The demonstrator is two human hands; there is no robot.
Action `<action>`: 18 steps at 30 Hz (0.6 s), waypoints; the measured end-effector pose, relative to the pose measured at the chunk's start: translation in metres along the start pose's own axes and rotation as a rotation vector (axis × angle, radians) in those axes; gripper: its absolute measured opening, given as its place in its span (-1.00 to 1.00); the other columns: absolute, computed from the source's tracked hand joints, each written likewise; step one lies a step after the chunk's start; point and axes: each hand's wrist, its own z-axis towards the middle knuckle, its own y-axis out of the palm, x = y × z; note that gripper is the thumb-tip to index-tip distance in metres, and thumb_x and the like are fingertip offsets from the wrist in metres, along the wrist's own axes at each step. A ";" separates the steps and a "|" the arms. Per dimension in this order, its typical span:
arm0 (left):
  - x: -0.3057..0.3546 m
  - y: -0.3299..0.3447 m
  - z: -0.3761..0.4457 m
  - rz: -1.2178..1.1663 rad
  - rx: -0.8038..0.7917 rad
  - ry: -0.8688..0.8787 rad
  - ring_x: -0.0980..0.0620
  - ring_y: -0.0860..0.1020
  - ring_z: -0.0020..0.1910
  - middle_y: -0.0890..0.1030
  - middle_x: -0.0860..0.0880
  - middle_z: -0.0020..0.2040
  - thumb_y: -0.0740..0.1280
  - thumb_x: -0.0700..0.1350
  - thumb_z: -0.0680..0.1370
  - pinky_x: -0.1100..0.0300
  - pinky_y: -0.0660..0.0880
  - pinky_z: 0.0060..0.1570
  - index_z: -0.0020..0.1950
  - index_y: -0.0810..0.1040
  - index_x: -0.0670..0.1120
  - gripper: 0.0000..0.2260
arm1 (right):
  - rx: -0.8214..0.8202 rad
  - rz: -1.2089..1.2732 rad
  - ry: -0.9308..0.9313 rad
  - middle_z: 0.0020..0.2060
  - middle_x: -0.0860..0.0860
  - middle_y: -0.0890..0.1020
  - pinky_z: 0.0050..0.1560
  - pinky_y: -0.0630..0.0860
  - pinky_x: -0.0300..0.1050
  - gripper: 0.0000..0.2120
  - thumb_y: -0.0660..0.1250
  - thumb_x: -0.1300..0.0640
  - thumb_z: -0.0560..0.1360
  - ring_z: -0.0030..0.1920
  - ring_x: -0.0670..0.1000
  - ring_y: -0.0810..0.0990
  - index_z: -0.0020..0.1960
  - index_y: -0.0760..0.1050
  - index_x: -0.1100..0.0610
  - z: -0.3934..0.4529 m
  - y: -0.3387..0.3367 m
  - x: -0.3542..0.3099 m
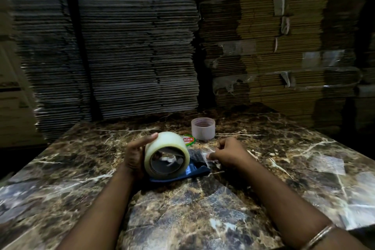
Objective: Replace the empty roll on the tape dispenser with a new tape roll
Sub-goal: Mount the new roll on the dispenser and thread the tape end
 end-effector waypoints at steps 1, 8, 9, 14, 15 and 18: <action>0.000 -0.002 0.001 0.002 -0.003 0.002 -0.18 0.66 -0.33 0.69 -0.24 -0.29 0.53 0.00 0.12 0.07 0.63 -0.25 -0.21 0.71 -0.27 -0.61 | -0.006 -0.016 -0.010 -0.31 0.10 0.62 -0.27 0.53 -0.07 -0.73 0.57 0.14 0.29 -0.27 0.08 0.62 -0.27 0.46 0.11 -0.001 0.000 -0.001; 0.000 -0.001 -0.001 0.020 -0.042 0.010 -0.18 0.67 -0.35 0.69 -0.24 -0.30 0.53 -0.03 0.11 0.07 0.64 -0.29 -0.23 0.71 -0.27 -0.63 | -0.069 -0.083 -0.089 -0.39 0.00 0.55 -0.33 0.43 -0.19 -0.72 0.57 0.23 0.28 -0.34 -0.03 0.51 -0.33 0.45 0.10 -0.004 -0.005 -0.003; 0.000 -0.001 0.000 0.021 -0.048 0.003 -0.19 0.67 -0.34 0.69 -0.25 -0.29 0.55 -0.03 0.04 0.06 0.64 -0.29 -0.21 0.70 -0.28 -0.56 | -0.087 -0.090 -0.102 -0.38 -0.01 0.55 -0.29 0.44 -0.17 -0.72 0.58 0.22 0.28 -0.31 -0.03 0.52 -0.33 0.45 0.09 -0.005 -0.005 -0.003; -0.002 -0.001 0.000 0.018 -0.049 -0.010 -0.18 0.67 -0.34 0.69 -0.25 -0.30 0.52 -0.06 0.14 0.07 0.64 -0.28 -0.25 0.71 -0.27 -0.68 | -0.183 -0.063 -0.155 -0.33 0.00 0.58 -0.33 0.49 -0.20 -0.78 0.56 0.26 0.31 -0.32 -0.05 0.56 -0.20 0.52 0.12 -0.014 -0.012 0.002; -0.003 -0.002 0.001 0.009 -0.050 -0.003 -0.19 0.67 -0.33 0.69 -0.26 -0.29 0.55 -0.04 0.09 0.07 0.64 -0.28 -0.24 0.71 -0.27 -0.62 | -0.204 -0.046 -0.161 -0.34 -0.01 0.58 -0.39 0.46 -0.25 -0.79 0.55 0.27 0.33 -0.36 -0.08 0.55 -0.15 0.54 0.15 -0.016 -0.014 0.003; -0.004 -0.001 -0.001 -0.009 -0.026 0.021 -0.17 0.66 -0.36 0.68 -0.25 -0.31 0.48 -0.03 0.24 0.10 0.63 -0.33 -0.26 0.71 -0.27 -0.70 | -0.240 0.041 -0.155 -0.35 0.03 0.59 -0.47 0.44 -0.31 -0.79 0.53 0.30 0.36 -0.45 -0.13 0.56 -0.07 0.55 0.21 -0.022 -0.018 0.005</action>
